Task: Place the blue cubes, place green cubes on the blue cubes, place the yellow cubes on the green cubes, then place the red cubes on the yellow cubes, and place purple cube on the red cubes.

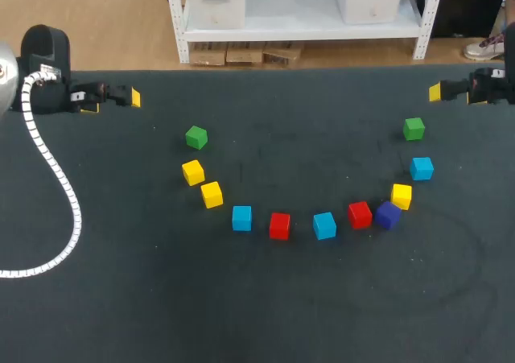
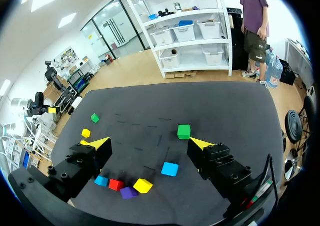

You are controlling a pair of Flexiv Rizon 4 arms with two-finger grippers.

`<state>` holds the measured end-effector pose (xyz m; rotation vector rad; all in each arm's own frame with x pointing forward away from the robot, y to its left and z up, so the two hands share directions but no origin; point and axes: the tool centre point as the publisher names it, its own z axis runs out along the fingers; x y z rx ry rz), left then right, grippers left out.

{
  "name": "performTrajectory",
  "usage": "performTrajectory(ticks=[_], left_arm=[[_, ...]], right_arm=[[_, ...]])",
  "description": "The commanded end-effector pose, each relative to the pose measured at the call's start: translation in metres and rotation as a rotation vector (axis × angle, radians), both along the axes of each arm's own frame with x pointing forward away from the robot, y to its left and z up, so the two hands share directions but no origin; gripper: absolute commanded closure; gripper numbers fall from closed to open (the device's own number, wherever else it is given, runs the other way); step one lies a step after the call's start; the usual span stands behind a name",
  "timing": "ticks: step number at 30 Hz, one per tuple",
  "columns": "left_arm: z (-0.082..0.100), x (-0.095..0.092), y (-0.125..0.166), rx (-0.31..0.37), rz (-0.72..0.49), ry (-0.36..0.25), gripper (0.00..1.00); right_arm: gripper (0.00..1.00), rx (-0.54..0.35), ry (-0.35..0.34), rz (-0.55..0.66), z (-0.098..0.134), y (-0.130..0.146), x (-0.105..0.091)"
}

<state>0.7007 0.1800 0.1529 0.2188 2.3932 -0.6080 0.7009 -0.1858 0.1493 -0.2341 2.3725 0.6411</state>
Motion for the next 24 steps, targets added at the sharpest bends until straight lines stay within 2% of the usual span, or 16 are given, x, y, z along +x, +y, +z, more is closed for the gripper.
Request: performTrajectory(ticks=[1, 19, 24], left_arm=[[-0.0019, -0.0005, 0.0034, -0.013, -0.01, -0.008, 0.0], [-0.0019, -0.0005, 0.0034, -0.013, -0.01, -0.008, 0.0], [-0.0019, -0.0005, 0.0034, -0.013, -0.01, -0.008, 0.0]], right_arm=[[0.0, -0.002, 0.0, -0.002, 0.0004, 0.0003, -0.0003], [0.0, -0.002, 0.0, -0.002, 0.0004, 0.0003, -0.0003], [0.0, -0.055, 0.032, 0.017, -0.0038, 0.0061, -0.0027]])
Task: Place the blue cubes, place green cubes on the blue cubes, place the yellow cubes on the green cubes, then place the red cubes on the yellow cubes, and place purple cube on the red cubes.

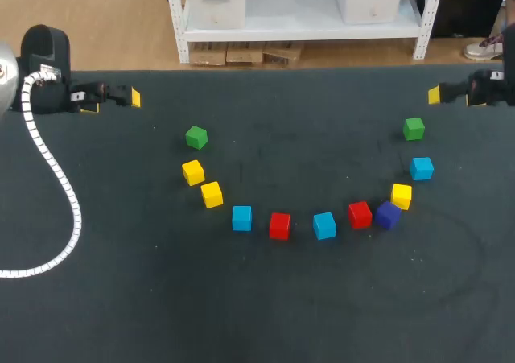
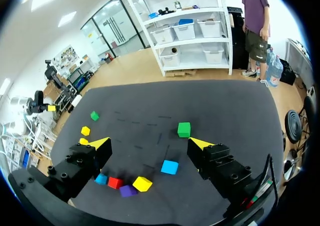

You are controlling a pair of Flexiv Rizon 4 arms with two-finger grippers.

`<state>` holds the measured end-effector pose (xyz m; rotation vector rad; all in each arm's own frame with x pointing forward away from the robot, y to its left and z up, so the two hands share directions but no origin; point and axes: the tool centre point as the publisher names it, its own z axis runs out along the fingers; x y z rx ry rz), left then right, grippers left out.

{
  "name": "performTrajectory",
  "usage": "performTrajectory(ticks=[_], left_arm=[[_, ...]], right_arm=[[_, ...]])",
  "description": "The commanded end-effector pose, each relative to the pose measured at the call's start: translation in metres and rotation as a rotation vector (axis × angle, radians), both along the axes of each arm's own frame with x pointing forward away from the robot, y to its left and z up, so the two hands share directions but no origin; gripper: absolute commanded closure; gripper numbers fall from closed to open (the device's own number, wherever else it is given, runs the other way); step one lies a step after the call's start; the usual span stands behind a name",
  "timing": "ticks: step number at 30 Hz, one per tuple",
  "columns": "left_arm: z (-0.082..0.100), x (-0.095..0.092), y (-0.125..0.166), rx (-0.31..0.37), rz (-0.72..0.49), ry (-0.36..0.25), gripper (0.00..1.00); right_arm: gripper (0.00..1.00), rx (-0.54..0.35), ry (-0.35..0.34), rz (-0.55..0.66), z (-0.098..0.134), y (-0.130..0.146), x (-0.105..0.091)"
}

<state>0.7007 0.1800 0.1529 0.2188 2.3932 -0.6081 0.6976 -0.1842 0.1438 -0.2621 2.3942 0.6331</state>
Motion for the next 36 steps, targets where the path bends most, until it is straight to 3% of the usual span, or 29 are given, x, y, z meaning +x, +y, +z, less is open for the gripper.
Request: performTrajectory(ticks=[1, 5, 19, 36], left_arm=[[-0.002, 0.0, 0.003, -0.013, -0.01, -0.008, 0.0], [-0.002, 0.0, 0.003, -0.013, -0.01, -0.008, 0.0], [-0.002, 0.0, 0.003, -0.013, -0.01, -0.008, 0.0], [-0.002, 0.0, 0.003, -0.013, -0.01, -0.008, 0.0]], right_arm=[[0.0, -0.042, 0.021, 0.006, 0.001, 0.006, -0.001], [0.0, -0.09, 0.044, 0.022, -0.007, 0.01, -0.005], [0.0, -0.26, 0.243, -0.008, -0.057, 0.015, -0.026], [0.0, -0.371, 0.435, -0.092, -0.1, 0.019, -0.006]])
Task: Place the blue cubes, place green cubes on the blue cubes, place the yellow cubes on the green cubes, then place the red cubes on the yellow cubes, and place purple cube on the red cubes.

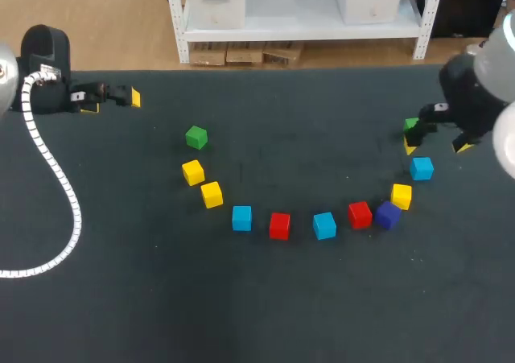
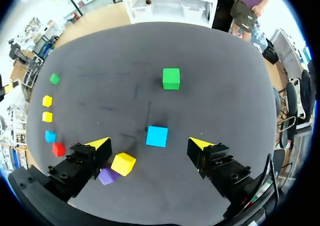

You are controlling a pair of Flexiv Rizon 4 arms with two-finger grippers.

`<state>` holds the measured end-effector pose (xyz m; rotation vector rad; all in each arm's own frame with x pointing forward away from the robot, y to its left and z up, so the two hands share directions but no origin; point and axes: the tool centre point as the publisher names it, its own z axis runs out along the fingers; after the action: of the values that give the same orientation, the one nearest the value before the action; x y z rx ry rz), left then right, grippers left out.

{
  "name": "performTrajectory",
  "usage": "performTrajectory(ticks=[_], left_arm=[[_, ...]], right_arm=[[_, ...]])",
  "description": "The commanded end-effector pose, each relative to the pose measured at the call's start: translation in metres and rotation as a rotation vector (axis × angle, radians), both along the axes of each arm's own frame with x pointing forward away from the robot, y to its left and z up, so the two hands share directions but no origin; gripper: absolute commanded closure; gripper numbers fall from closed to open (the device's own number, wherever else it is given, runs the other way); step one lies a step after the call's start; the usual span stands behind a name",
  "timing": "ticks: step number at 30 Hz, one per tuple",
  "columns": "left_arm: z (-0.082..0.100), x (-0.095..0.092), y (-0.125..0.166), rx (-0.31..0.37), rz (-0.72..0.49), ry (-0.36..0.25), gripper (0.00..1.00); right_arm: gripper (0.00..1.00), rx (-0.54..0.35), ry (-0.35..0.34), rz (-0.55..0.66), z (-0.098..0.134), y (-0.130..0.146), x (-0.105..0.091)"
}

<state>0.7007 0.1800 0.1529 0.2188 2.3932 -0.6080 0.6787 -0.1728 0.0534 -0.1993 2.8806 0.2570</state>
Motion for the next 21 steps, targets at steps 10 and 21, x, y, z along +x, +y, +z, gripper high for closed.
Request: performTrajectory(ticks=[10, 21], left_arm=[[-0.002, 0.0, 0.003, -0.013, -0.01, -0.008, 0.0], [-0.002, 0.0, 0.003, -0.013, -0.01, -0.008, 0.0]], right_arm=[[0.0, -0.078, 0.104, -0.038, -0.031, 0.001, 0.011], [0.54, -0.11, 0.144, -0.042, -0.044, -0.001, 0.017]])
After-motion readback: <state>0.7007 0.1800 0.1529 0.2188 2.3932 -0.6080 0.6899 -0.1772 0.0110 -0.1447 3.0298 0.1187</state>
